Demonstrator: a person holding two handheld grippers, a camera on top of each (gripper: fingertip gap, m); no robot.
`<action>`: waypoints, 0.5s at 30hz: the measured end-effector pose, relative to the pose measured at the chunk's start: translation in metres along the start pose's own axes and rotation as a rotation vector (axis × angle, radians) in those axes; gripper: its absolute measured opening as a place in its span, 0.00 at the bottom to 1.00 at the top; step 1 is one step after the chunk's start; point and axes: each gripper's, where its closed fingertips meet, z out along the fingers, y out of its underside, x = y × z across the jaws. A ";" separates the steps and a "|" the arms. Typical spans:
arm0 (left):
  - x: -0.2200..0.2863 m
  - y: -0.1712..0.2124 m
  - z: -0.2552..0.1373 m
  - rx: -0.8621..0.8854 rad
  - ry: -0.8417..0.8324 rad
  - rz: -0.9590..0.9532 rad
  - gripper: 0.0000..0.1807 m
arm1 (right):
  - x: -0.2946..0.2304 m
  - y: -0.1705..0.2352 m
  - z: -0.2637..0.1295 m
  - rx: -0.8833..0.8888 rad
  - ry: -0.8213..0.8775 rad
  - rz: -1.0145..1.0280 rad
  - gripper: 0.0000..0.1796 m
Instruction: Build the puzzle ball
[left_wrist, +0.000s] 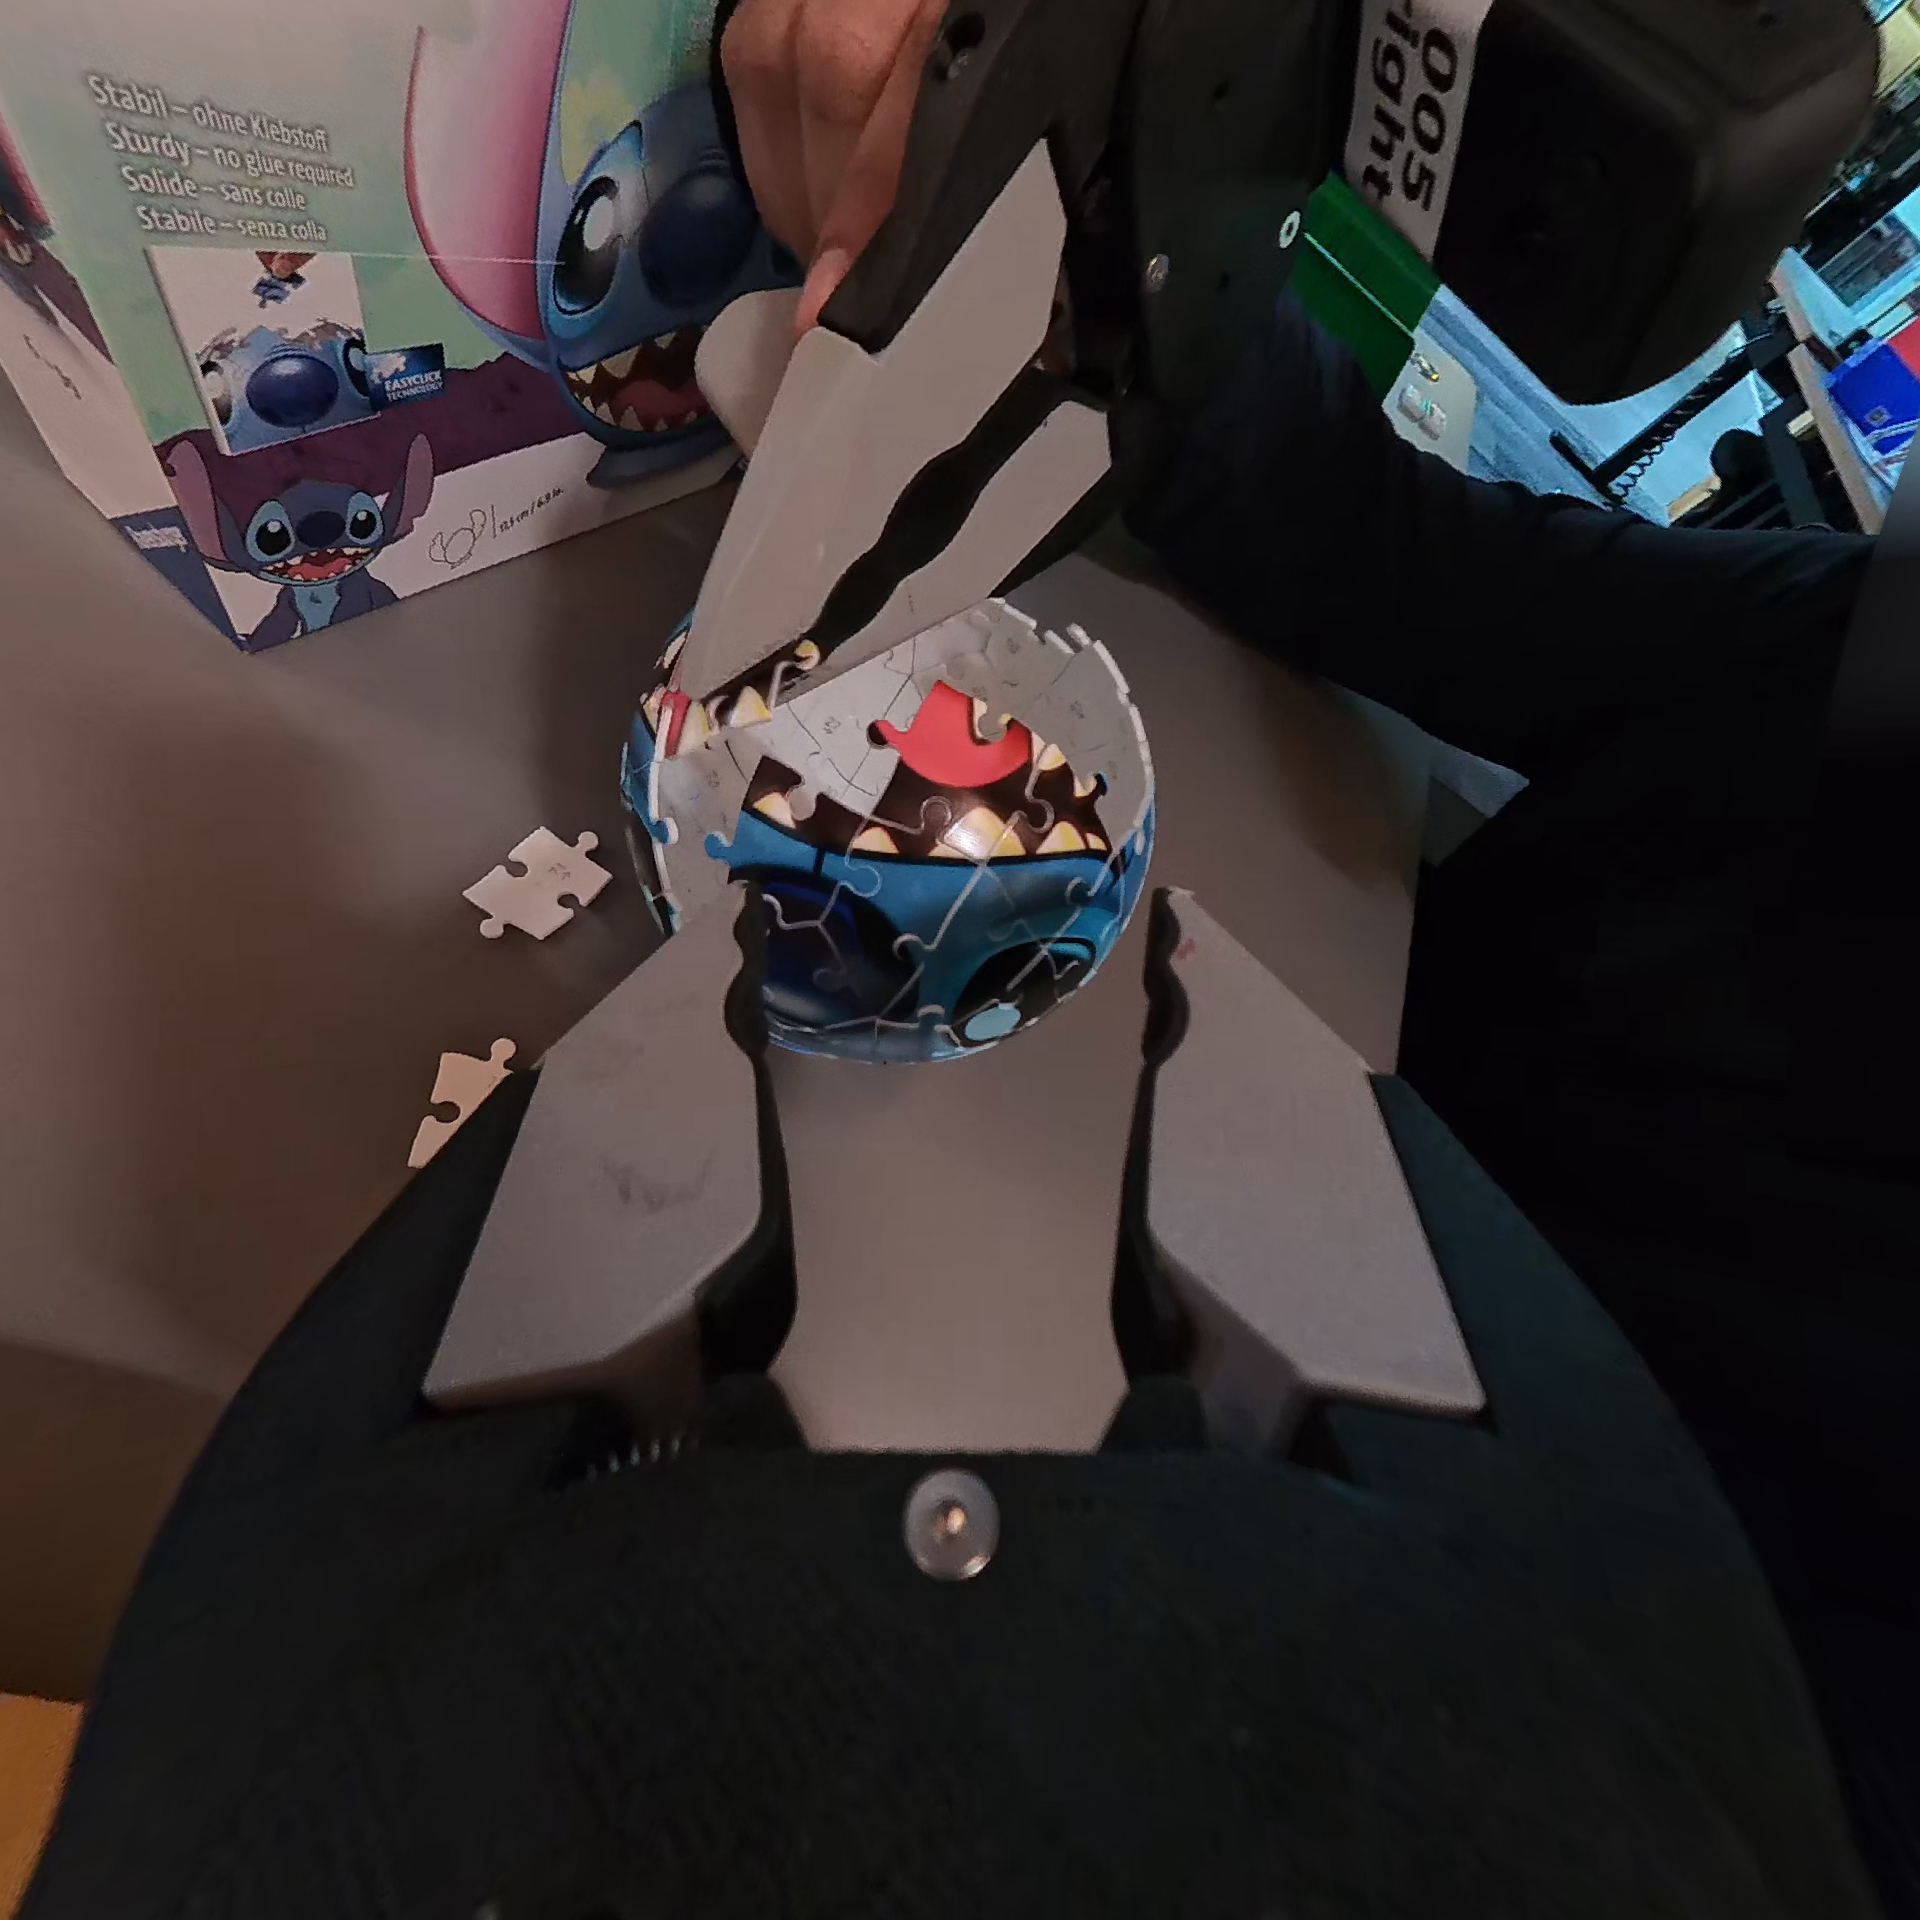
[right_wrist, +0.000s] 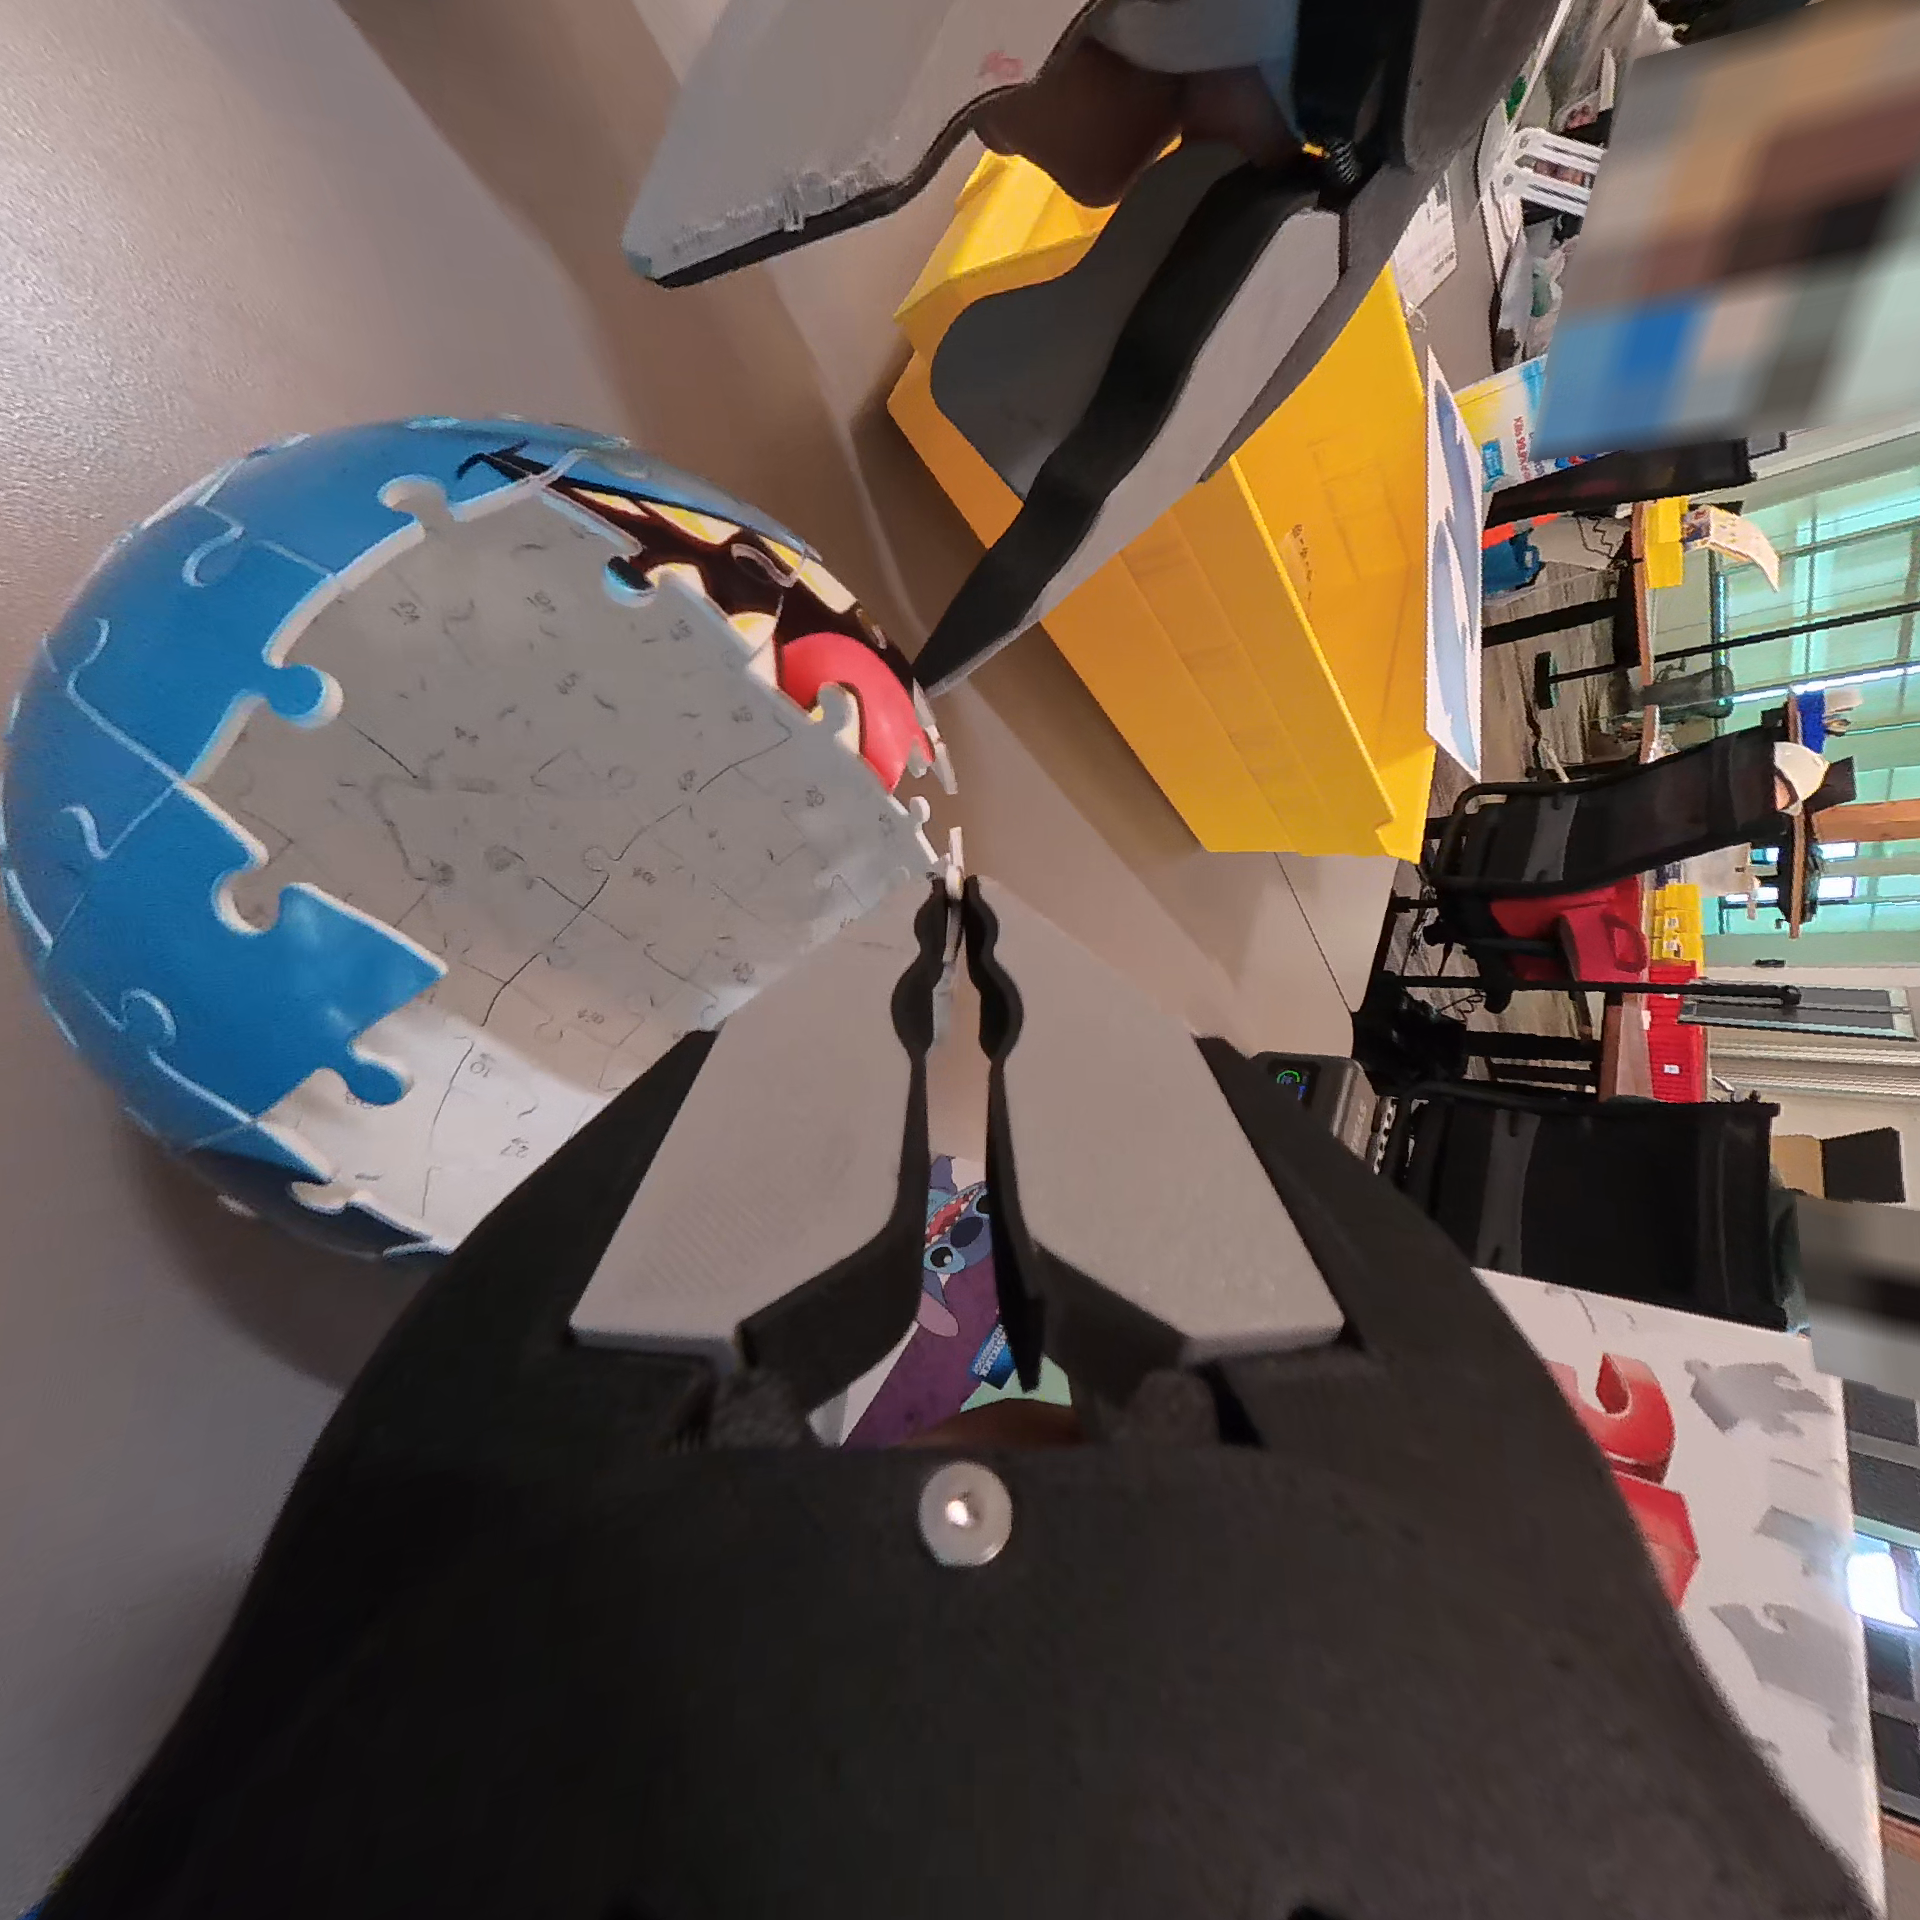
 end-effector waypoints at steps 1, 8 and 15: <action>0.000 0.000 0.000 0.000 -0.002 0.000 0.40 | 0.001 0.000 0.000 -0.004 0.003 -0.001 0.00; -0.002 -0.001 -0.003 0.011 -0.010 0.002 0.40 | 0.015 -0.006 -0.018 0.016 0.061 0.020 0.00; -0.010 -0.008 -0.008 0.070 -0.031 -0.013 0.40 | 0.002 -0.013 -0.049 0.060 -0.056 0.085 0.00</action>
